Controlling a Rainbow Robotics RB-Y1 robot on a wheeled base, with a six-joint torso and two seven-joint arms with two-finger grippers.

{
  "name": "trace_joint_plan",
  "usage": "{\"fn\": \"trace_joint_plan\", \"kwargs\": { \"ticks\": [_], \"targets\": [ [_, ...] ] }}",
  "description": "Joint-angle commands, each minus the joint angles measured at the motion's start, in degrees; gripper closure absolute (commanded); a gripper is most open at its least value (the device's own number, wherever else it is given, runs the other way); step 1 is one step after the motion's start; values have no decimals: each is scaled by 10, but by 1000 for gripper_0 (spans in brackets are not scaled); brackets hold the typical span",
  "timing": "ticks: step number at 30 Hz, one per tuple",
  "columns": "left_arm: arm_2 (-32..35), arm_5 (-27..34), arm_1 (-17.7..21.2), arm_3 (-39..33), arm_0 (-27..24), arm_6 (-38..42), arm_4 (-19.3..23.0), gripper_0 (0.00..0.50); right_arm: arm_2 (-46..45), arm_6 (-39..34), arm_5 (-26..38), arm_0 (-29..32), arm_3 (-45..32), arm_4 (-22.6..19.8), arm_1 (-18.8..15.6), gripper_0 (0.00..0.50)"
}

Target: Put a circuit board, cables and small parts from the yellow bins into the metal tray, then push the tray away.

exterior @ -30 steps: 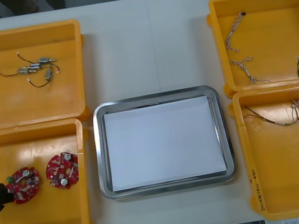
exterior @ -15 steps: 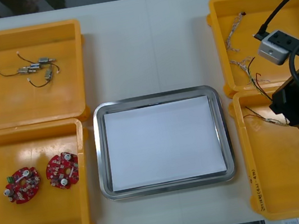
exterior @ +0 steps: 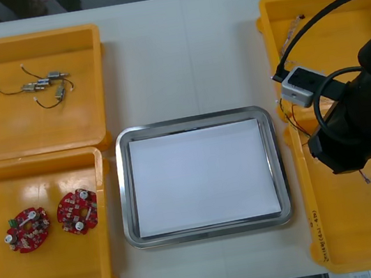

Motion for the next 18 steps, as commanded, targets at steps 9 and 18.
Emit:
{"fn": "trace_joint_plan", "kwargs": {
  "ticks": [9, 18],
  "targets": [
    [-10, -80, 18, 30, -16, 17, -47, 0, 53, 30, -16, -52, -10, 2, -22, 500],
    [-35, -132, -4, 39, 4, 17, -88, 0, 52, 31, -16, -52, -10, 5, -21, 500]
  ]
}}
